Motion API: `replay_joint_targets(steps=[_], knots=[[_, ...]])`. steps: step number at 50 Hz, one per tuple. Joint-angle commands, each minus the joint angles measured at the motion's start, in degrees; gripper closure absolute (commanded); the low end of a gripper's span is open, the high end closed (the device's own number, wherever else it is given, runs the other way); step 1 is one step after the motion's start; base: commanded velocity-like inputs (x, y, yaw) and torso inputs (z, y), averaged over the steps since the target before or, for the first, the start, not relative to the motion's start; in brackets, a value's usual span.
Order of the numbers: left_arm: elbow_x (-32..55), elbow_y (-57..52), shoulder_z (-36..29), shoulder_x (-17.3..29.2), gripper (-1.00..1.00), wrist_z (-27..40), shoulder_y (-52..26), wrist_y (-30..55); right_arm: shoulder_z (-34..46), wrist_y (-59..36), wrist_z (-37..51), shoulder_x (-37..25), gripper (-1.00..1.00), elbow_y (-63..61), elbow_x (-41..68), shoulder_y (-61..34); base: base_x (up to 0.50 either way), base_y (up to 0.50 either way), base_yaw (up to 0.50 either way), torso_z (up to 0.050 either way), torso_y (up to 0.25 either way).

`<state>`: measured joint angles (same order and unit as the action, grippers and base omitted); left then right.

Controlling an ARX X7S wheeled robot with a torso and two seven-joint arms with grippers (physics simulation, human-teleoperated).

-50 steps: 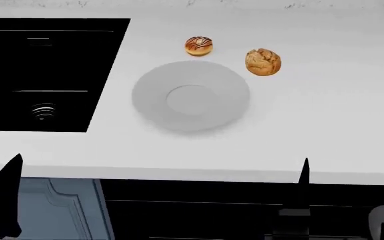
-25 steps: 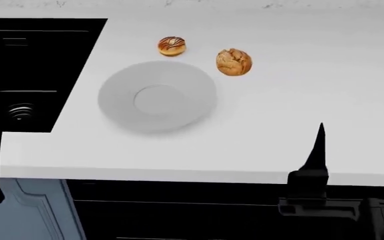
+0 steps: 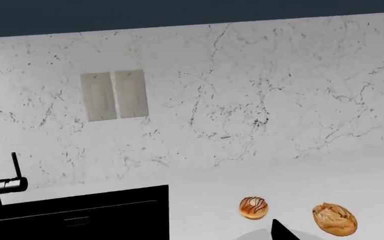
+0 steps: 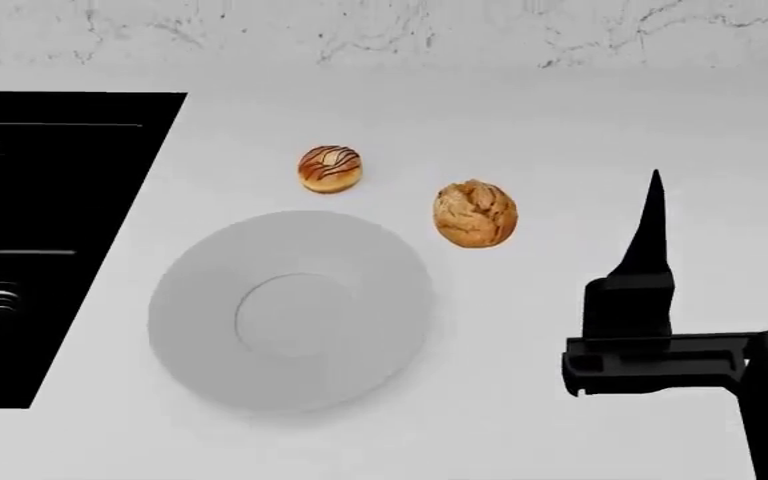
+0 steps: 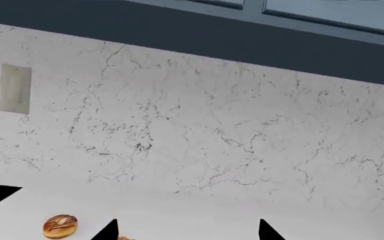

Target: Place the pastries on the plates.

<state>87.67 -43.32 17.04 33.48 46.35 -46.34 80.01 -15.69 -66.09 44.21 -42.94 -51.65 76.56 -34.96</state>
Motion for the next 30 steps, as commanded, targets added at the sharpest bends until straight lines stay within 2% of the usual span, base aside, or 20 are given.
replay_joint_targets(steps=[1, 26, 30], knots=[[1.83, 0.25, -1.03, 0.74, -1.00, 1.65, -0.27, -0.68, 0.13, 0.10, 0.40, -0.39, -1.00, 0.08, 1.07, -0.21, 0.50, 0.00, 0.00, 0.000, 0.000], [1.34, 0.18, -2.05, 1.14, -1.00, 0.95, 1.44, -2.69, 1.82, 0.68, 0.32, -0.52, -1.00, -0.06, -1.01, 0.42, 0.50, 0.00, 0.00, 0.000, 0.001], [1.66, 0.22, -2.15, 1.35, -1.00, 1.20, 1.56, -2.95, 2.62, -0.13, 1.60, -0.84, -1.00, 0.20, -0.65, -0.18, 0.28, 0.00, 0.00, 0.000, 0.000]])
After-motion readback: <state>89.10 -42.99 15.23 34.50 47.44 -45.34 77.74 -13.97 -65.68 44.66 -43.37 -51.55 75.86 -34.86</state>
